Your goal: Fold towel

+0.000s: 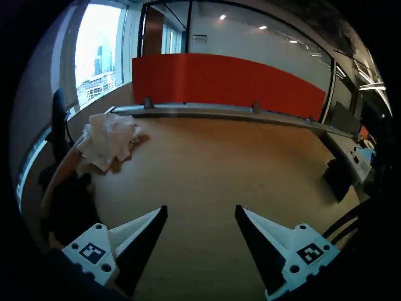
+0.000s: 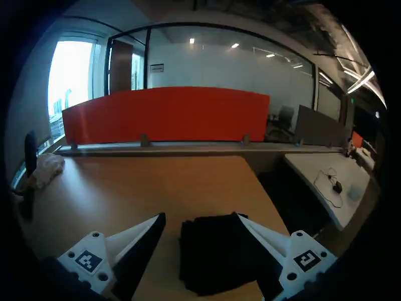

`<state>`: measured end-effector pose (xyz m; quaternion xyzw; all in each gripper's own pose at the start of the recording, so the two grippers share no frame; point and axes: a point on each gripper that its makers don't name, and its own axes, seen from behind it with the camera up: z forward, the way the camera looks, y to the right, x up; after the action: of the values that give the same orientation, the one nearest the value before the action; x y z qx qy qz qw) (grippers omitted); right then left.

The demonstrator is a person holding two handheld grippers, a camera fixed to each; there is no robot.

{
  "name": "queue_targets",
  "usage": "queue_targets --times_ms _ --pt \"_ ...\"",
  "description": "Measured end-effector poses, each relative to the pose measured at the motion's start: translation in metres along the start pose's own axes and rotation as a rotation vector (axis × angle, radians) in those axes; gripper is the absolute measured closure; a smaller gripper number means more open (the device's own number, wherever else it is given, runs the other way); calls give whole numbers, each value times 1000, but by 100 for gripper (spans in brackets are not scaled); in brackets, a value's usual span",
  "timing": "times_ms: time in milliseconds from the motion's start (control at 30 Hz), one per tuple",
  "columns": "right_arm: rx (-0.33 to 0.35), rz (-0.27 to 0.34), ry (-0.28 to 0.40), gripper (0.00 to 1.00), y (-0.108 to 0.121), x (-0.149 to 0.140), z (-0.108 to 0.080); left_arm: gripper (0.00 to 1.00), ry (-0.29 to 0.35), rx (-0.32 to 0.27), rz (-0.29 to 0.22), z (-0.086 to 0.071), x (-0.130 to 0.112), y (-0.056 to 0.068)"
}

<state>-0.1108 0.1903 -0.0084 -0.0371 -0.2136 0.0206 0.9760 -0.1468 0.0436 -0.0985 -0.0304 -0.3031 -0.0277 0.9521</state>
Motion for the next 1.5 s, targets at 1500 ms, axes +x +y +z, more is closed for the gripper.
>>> queue_targets --times_ms 1500 --pt "139 8 331 0 -154 105 -36 0 439 31 29 3 157 -25"
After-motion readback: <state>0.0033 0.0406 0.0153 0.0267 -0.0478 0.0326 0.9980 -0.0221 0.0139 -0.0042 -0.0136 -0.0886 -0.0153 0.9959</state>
